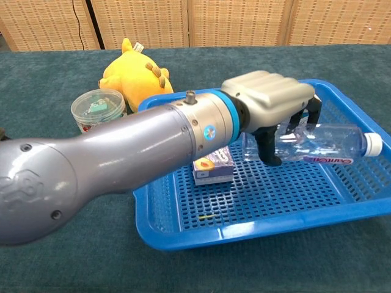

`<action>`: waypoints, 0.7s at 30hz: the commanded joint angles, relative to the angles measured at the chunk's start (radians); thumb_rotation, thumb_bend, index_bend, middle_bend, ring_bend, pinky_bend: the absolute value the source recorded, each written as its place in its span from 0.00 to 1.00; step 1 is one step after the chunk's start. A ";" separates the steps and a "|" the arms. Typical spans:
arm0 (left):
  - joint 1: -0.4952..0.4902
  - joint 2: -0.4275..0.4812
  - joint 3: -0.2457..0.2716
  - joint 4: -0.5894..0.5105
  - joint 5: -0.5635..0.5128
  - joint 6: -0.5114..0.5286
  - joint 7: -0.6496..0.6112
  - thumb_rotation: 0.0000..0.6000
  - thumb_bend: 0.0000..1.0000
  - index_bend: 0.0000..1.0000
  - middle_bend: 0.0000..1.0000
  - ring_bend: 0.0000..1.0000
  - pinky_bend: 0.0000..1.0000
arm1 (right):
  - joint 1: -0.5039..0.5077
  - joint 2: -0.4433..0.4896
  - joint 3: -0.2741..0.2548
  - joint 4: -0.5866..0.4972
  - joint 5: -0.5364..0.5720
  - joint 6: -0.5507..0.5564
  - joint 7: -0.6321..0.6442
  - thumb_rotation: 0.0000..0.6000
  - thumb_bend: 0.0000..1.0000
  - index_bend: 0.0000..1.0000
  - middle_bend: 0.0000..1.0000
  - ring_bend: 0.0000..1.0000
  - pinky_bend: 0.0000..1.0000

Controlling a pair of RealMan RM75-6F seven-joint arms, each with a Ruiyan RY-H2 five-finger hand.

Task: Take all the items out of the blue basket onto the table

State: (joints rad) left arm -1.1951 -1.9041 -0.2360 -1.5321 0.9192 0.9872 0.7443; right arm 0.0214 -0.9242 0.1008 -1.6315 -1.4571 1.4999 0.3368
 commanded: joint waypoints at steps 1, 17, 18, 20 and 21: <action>0.037 0.117 -0.031 -0.143 0.046 0.053 -0.010 1.00 0.30 0.56 0.45 0.47 0.61 | 0.000 -0.001 -0.002 -0.003 -0.003 0.001 -0.004 1.00 0.00 0.00 0.00 0.00 0.00; 0.433 0.721 0.165 -0.329 0.461 0.273 -0.444 1.00 0.28 0.56 0.45 0.47 0.61 | -0.002 -0.008 -0.015 -0.026 -0.036 0.015 -0.051 1.00 0.00 0.00 0.00 0.00 0.00; 0.456 0.728 0.190 -0.289 0.507 0.293 -0.471 1.00 0.28 0.56 0.46 0.47 0.61 | -0.001 -0.009 -0.016 -0.027 -0.038 0.014 -0.055 1.00 0.00 0.00 0.00 0.00 0.00; 0.506 0.732 0.248 -0.201 0.586 0.326 -0.528 1.00 0.28 0.56 0.46 0.47 0.61 | 0.002 -0.012 -0.017 -0.031 -0.041 0.012 -0.064 1.00 0.00 0.00 0.00 0.00 0.00; 0.526 0.729 0.269 -0.170 0.611 0.338 -0.559 1.00 0.28 0.56 0.46 0.47 0.61 | 0.003 -0.013 -0.018 -0.033 -0.043 0.010 -0.070 1.00 0.00 0.00 0.00 0.00 0.00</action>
State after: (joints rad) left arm -0.7715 -1.2191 -0.0643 -1.8154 1.4118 1.2520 0.3023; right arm 0.0230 -0.9358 0.0838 -1.6620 -1.4978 1.5118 0.2712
